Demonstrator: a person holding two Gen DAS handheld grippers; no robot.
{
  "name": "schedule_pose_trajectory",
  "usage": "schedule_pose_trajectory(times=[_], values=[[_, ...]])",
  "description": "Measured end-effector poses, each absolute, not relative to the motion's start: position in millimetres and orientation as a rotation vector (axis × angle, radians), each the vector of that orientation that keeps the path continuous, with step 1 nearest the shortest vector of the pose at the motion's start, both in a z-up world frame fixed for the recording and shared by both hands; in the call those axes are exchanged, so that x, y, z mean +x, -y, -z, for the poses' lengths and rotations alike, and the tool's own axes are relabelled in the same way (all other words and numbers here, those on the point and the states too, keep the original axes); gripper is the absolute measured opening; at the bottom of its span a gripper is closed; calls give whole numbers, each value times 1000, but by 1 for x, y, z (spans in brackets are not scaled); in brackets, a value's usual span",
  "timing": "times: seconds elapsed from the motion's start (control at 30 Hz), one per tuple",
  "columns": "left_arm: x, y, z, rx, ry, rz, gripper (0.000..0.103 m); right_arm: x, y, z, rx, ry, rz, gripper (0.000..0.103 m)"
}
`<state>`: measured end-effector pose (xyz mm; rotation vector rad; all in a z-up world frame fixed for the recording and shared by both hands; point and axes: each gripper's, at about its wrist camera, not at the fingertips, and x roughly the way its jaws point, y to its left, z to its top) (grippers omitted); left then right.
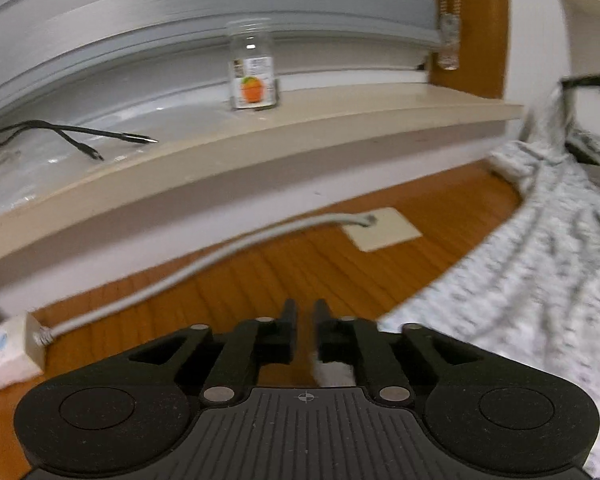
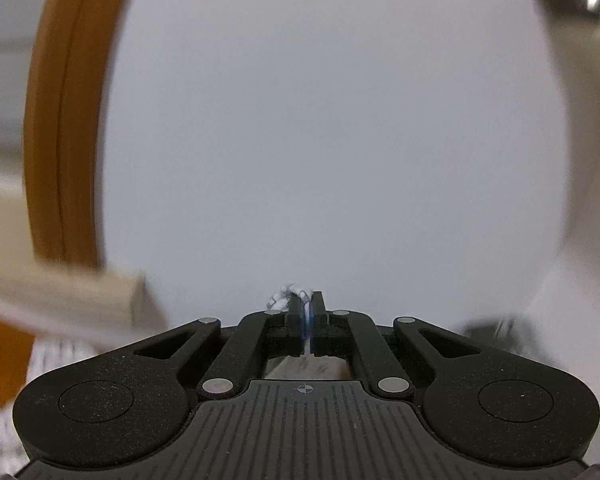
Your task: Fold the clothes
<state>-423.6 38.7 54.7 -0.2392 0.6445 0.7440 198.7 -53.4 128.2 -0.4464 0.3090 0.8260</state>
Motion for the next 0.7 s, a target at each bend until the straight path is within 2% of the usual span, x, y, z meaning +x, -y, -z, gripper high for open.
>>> schedule_pose_trajectory(times=[0.03,0.07,0.1,0.13,0.17,0.3,0.37,0.53,0.7], values=[[-424,-35,-54,-246,-643,-731,40,201,55,-122,-460,-335,-822,7],[-423,-32,-53,-253,-641,-717,48,202,58,-117,-463,-338,-813,15],[-423,-30,-51,-260,-642,-708,49,202,62,-114,-456,-352,-819,22],[-423,-28,-49,-267,-645,-701,50,202,67,-112,-440,-372,-840,39],[-422,-26,-48,-274,-647,-693,51,200,72,-111,-425,-377,-859,45],[-422,-24,-39,-294,-671,-676,52,187,84,-110,-398,-382,-977,49],[-421,-25,-34,-301,-686,-672,52,176,84,-100,-439,-410,-1085,52],[-415,-29,-30,-296,-688,-669,52,141,69,-64,-599,-440,-1243,52],[-410,-28,-27,-278,-681,-680,45,106,48,-45,-709,-393,-1322,52]])
